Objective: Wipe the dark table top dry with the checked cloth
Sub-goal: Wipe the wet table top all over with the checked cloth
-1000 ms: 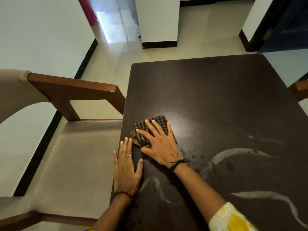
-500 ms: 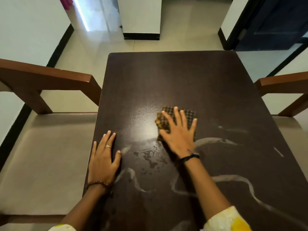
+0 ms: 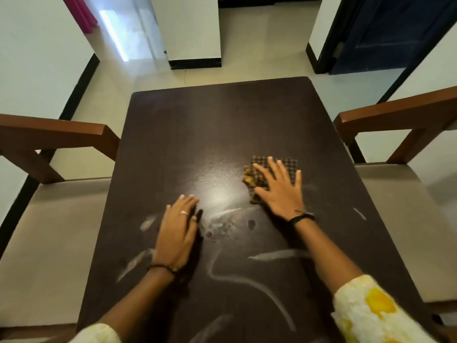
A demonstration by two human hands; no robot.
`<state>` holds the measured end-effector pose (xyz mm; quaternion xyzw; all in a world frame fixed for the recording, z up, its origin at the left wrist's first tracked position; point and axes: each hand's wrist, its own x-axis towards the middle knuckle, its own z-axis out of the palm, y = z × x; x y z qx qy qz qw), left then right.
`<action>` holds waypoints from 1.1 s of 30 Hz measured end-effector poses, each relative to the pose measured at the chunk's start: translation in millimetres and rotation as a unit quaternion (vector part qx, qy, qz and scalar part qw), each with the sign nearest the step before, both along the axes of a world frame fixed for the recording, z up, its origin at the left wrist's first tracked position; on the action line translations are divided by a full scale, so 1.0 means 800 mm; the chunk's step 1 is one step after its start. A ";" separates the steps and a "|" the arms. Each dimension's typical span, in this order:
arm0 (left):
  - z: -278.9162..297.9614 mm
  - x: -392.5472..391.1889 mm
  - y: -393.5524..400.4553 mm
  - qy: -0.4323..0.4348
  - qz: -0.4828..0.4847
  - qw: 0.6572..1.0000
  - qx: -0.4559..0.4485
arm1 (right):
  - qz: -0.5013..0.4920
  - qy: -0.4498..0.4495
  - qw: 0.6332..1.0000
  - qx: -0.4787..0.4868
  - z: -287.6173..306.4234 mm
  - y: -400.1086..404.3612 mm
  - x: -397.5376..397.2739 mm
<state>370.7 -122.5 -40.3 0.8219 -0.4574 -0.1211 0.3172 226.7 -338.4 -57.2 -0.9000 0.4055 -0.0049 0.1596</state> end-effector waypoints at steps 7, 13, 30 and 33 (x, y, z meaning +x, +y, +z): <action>-0.027 -0.111 -0.053 0.020 0.047 0.999 0.016 | -0.134 0.018 0.990 0.034 0.019 -0.064 -0.094; -0.036 -0.116 -0.061 -0.045 0.073 0.995 0.053 | -0.008 0.030 1.000 -0.003 0.016 0.001 -0.048; -0.033 -0.118 -0.067 -0.056 0.092 0.992 0.062 | -0.032 0.007 0.999 0.000 0.012 -0.077 -0.160; -0.034 -0.118 -0.067 -0.053 0.095 0.992 0.059 | -0.020 0.014 1.000 -0.008 0.005 -0.032 -0.199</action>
